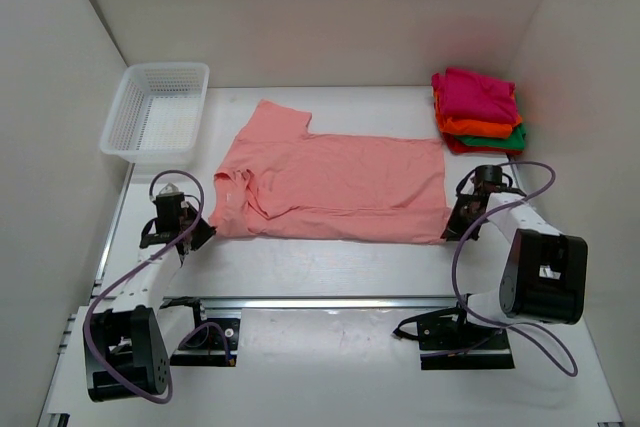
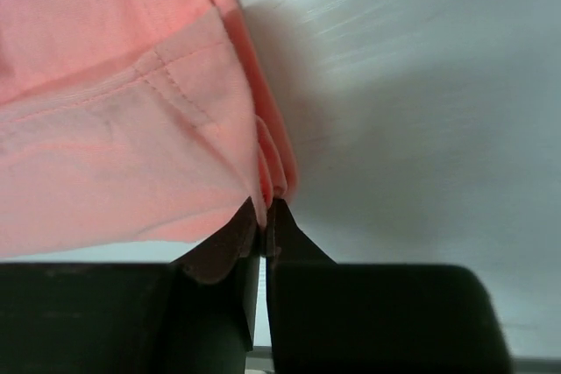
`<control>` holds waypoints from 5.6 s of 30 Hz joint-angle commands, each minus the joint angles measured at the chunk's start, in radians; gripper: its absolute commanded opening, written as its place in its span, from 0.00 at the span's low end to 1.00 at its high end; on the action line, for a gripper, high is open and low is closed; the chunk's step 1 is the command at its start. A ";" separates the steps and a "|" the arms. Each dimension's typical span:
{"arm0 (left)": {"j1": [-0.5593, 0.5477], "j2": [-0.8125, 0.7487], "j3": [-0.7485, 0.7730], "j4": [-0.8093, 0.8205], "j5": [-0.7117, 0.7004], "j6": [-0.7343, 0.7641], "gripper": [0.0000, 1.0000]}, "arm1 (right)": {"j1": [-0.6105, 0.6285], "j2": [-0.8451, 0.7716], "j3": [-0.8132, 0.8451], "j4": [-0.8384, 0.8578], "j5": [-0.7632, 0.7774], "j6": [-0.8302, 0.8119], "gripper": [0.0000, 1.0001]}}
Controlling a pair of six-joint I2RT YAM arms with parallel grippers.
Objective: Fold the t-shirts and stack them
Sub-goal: Fold the flattened tshirt in 1/3 of the way
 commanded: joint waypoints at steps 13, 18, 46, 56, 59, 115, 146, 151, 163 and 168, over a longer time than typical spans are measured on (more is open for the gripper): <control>0.007 -0.066 0.051 -0.151 -0.107 0.082 0.00 | -0.101 0.066 0.083 -0.187 0.257 -0.173 0.00; -0.001 -0.041 0.061 -0.161 -0.073 0.087 0.06 | -0.118 0.023 0.085 -0.194 0.273 -0.169 0.08; -0.180 0.467 0.436 0.208 0.213 -0.116 0.41 | 0.772 -0.106 0.126 0.528 -0.061 -0.202 0.45; -0.200 0.574 0.496 0.153 0.198 -0.134 0.45 | 0.925 0.147 0.270 0.631 -0.095 -0.302 0.57; -0.190 0.554 0.479 0.136 0.180 -0.133 0.45 | 0.954 0.190 0.311 0.651 -0.110 -0.317 0.59; -0.165 0.677 0.692 0.025 0.362 -0.133 0.00 | 1.074 0.482 0.525 0.631 0.002 -0.454 0.00; -0.144 0.847 0.785 0.106 0.373 -0.134 0.36 | 0.766 0.752 0.897 0.535 0.227 -0.299 0.12; -0.124 0.821 0.792 0.146 0.365 -0.116 0.45 | 0.741 0.695 0.836 0.554 0.238 -0.270 0.47; -0.090 0.546 0.693 -0.163 0.339 0.094 0.45 | 0.714 0.209 0.390 0.346 0.327 -0.209 0.51; -0.165 0.475 0.524 -0.156 0.316 0.110 0.43 | 0.565 0.039 0.220 0.209 0.277 -0.104 0.51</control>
